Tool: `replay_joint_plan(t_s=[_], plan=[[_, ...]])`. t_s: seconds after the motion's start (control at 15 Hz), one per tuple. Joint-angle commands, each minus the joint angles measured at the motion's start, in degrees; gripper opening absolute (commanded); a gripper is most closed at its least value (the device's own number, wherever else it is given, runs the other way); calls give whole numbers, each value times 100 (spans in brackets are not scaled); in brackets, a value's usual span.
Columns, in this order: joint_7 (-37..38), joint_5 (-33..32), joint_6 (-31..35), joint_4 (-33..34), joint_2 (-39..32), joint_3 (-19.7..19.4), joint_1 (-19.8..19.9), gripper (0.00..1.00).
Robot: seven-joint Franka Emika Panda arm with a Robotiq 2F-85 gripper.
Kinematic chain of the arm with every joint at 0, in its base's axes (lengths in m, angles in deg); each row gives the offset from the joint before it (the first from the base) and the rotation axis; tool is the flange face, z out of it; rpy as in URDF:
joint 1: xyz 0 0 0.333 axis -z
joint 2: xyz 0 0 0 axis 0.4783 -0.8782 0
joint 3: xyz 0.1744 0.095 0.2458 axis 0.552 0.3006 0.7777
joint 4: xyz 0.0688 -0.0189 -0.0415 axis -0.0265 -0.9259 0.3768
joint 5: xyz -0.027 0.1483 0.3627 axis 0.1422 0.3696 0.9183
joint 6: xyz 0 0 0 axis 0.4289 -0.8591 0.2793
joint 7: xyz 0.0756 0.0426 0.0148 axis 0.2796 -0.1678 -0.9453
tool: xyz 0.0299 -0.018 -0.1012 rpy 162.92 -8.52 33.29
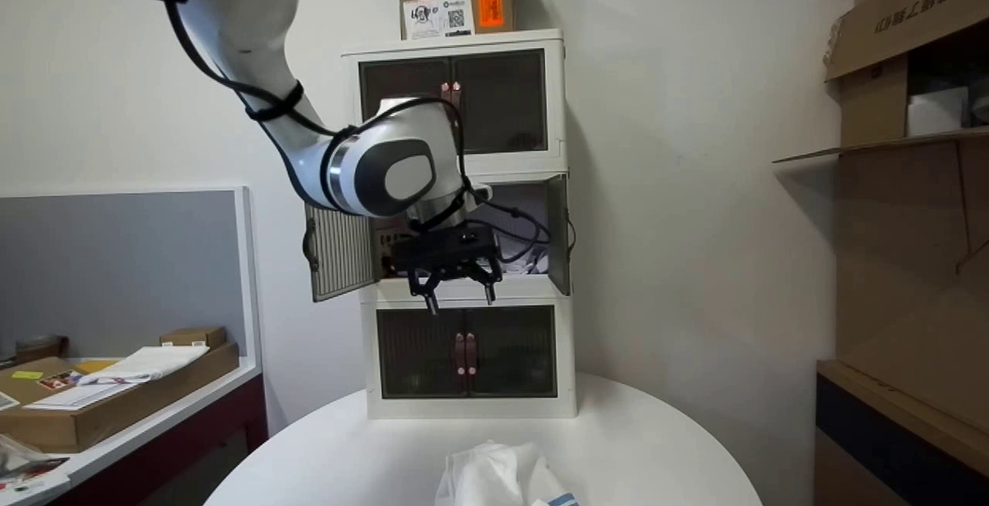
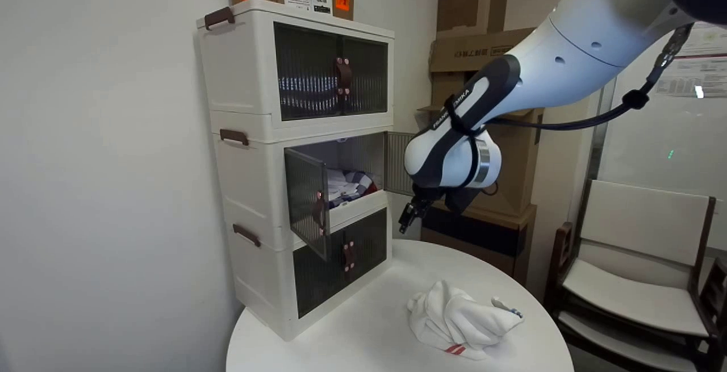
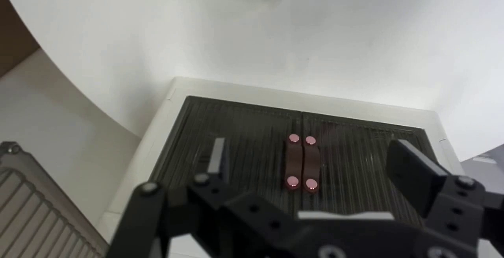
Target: Open the right door on the second cabinet
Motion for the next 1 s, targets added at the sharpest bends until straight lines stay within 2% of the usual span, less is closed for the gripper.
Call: replay_joint_plan(t_s=[0.0,0.2,0.33,0.4,0.53,0.6,0.67,0.93], plan=[[-806,1080,1584,-486,-64,443,8,100],[-1385,2364,2675,-474,-144,1589,348,100],[-1091,2396,3141,-346,-99,2356,644,100],[-1152,2228,2825,-448,-158,1784,326,100],[-1077,2302,3047,-389,-111,2231,468,100],[-33,1239,3019,-523,-17,1419,-167,100],[-1065,2305,3056,-378,-95,2287,532,100],[-1065,2305,3056,-376,-99,2287,617,100]])
